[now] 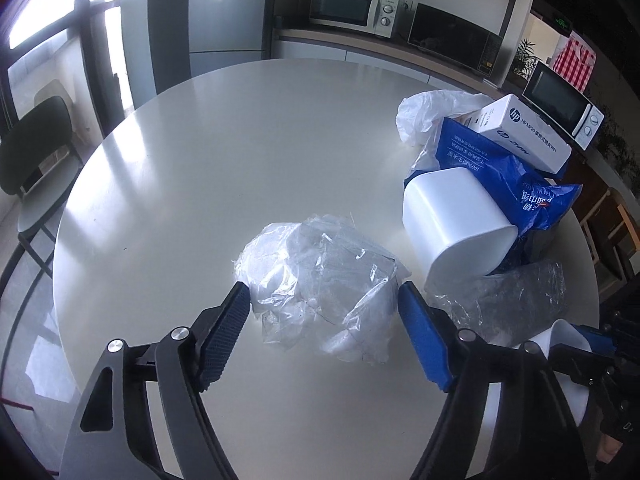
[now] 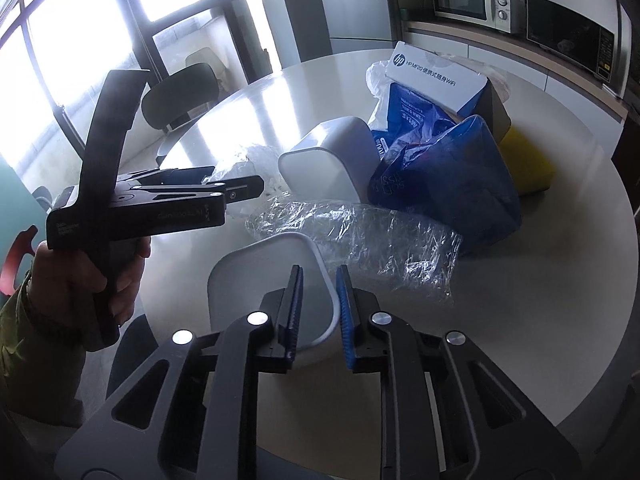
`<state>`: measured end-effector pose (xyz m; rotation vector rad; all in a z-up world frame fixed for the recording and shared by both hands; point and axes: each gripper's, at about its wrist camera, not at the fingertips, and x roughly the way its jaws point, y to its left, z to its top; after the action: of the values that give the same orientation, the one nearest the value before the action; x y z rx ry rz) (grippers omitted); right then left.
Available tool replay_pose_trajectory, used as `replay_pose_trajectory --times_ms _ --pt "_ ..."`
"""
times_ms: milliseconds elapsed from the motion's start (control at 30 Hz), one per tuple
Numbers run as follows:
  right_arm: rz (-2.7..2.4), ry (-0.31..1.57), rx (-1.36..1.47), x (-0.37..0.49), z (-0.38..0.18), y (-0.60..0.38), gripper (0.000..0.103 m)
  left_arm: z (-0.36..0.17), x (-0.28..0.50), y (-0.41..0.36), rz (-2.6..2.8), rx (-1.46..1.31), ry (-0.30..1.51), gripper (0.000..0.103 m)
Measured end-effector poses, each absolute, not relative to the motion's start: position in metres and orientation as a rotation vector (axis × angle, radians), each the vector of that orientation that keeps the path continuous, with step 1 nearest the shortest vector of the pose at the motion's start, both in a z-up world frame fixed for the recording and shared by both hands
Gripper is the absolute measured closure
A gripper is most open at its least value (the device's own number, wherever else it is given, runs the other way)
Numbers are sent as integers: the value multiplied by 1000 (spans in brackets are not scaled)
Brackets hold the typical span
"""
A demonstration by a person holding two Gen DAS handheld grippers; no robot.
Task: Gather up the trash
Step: 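Grasp the white plastic bag with the left tool while the right tool grasps a white cup, then lower the white bag and white cup over the wastebasket and open both tools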
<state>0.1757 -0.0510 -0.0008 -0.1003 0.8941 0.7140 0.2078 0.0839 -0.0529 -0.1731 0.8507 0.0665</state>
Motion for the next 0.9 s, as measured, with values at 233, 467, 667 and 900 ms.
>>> replay_pose_trajectory --times_ms 233,467,667,900 --pt "709 869 -90 164 0 -53 98 -50 193 91 47 -233 824 64" --pt "704 830 -65 146 9 -63 99 -32 166 88 37 -264 764 65" --pt "695 804 -36 123 15 -80 99 -21 131 76 27 -270 730 65" --pt "666 773 -47 93 18 -98 99 -16 92 56 8 -231 715 65"
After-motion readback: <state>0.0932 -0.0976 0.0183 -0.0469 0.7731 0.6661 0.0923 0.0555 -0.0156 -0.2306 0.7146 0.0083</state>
